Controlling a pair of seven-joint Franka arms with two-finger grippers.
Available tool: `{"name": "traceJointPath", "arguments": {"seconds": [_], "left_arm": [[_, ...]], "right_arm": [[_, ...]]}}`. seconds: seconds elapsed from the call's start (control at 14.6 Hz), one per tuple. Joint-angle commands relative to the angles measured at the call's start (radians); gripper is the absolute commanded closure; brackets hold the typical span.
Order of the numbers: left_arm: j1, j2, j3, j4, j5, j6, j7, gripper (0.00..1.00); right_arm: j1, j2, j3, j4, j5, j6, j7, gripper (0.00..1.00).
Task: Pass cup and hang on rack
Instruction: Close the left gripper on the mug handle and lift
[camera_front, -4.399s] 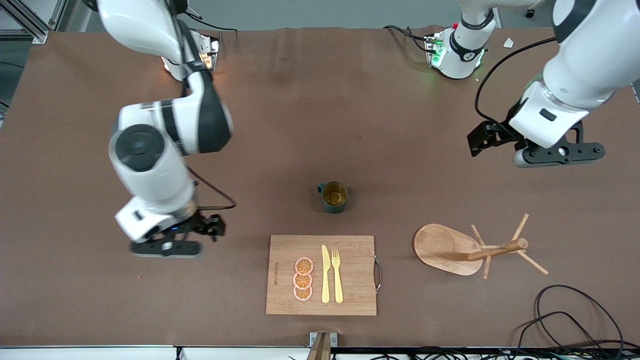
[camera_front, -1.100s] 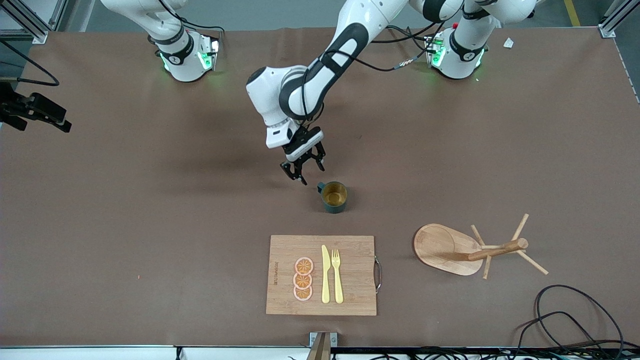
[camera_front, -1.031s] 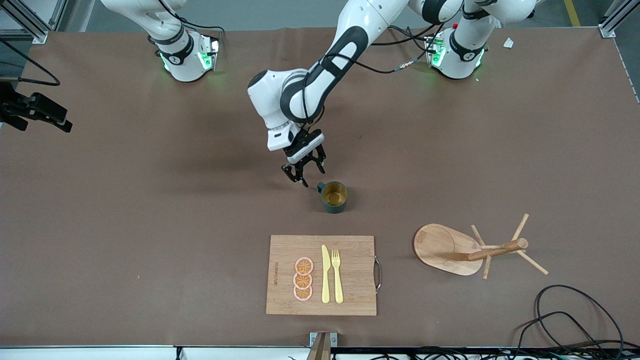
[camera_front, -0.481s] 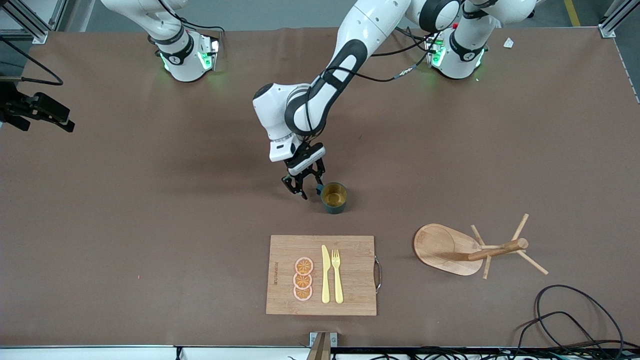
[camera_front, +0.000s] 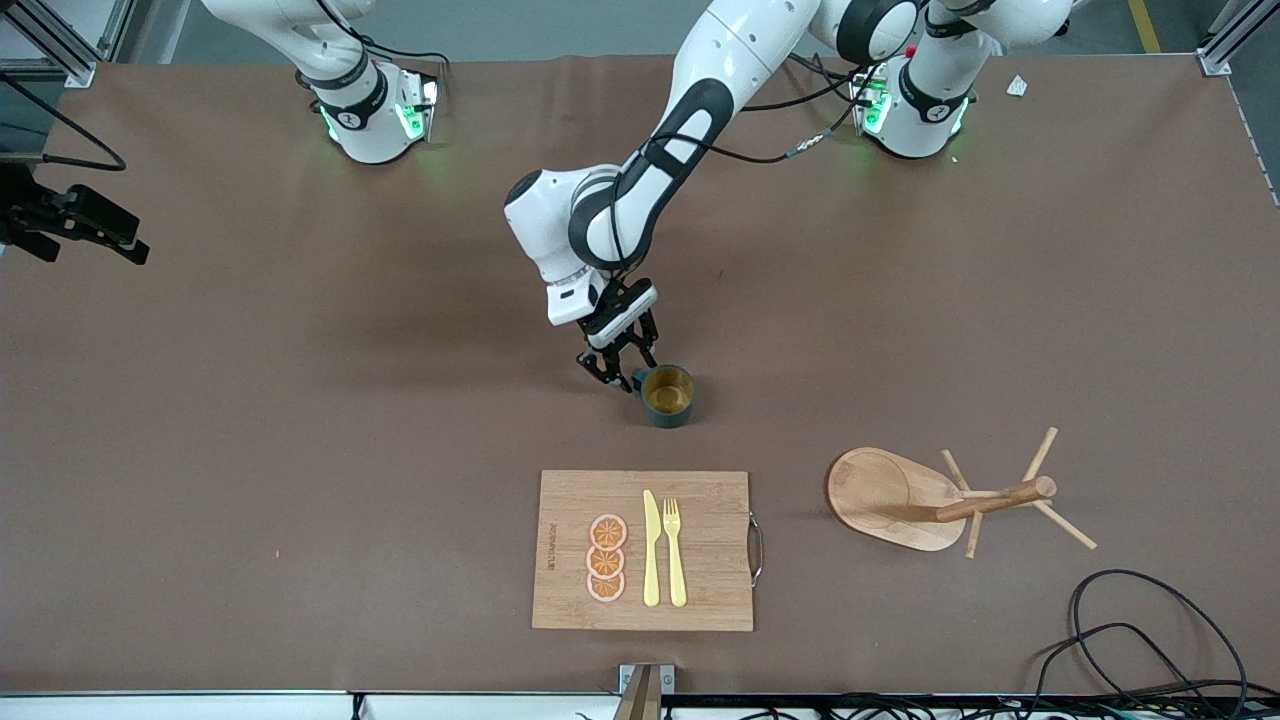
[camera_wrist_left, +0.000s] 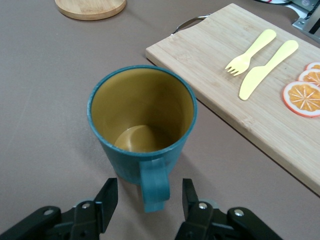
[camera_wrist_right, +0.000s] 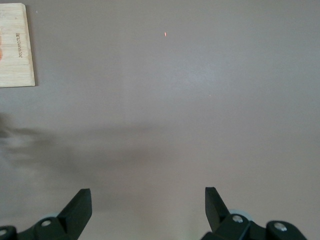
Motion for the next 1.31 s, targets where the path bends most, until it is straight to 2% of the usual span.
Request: {"name": "traceJointPath", "arguments": {"seconds": [0.0, 0.34, 0.82, 1.24], "left_arm": [[-0.006, 0.007, 0.005, 0.026, -0.014, -0.024, -0.008, 0.45], [-0.008, -0.005, 0.000, 0.026, -0.024, -0.033, -0.005, 0.60], [-0.006, -0.020, -0.004, 0.023, -0.033, -0.042, -0.001, 0.76], [-0.003, -0.036, -0.004, 0.018, -0.045, -0.042, 0.028, 0.97]], "right_arm": [[-0.018, -0.013, 0.017, -0.005, -0.016, -0.001, -0.005, 0.00], [-0.018, -0.013, 0.017, -0.005, -0.016, 0.002, -0.005, 0.00], [-0.018, -0.013, 0.017, -0.005, -0.016, 0.001, -0.005, 0.00], [-0.018, -0.013, 0.017, -0.005, -0.016, 0.001, -0.005, 0.00]]}}
